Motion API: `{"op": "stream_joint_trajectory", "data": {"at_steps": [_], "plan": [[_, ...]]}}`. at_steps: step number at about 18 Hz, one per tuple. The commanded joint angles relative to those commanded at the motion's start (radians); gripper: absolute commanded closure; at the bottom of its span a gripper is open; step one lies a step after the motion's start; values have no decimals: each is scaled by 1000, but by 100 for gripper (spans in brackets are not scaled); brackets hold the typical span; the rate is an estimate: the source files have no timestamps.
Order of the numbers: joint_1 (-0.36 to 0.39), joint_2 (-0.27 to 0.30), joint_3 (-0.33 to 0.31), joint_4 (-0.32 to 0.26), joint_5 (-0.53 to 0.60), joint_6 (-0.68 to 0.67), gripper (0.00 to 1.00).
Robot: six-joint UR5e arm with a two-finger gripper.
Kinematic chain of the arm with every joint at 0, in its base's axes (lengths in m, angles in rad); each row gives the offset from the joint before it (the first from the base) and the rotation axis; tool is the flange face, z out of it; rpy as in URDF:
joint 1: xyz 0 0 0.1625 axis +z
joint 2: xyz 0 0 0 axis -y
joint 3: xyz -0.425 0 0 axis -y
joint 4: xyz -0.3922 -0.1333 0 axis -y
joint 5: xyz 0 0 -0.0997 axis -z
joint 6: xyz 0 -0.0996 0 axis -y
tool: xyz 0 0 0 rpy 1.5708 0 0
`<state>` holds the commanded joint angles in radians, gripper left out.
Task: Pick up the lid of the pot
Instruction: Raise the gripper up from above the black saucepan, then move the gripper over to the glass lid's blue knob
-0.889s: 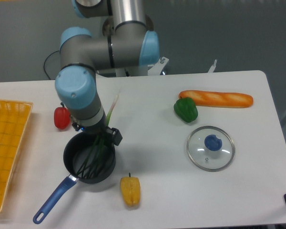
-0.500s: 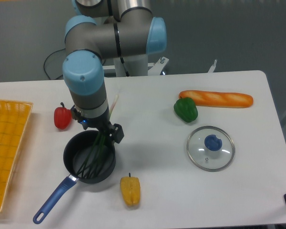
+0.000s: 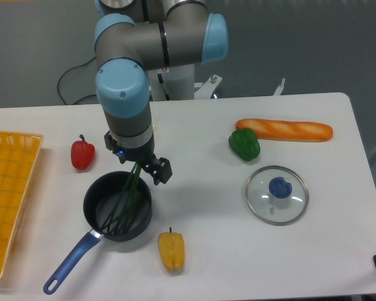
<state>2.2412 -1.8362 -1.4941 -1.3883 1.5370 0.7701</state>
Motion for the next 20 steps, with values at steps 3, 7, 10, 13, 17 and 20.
{"op": "stream_joint_trajectory", "data": {"at_steps": [3,7,10,13,17,20], "plan": [[-11,-5,-2,5,-3,23,0],[-18,-3,-15,2,-3,34,0],[-18,-3,-5,12,3,41,0],[-34,-6,-12,9,90,78,0],[-48,-8,-23,15,98,97,0],[-49,-6,-35,50,97,97,0]]}}
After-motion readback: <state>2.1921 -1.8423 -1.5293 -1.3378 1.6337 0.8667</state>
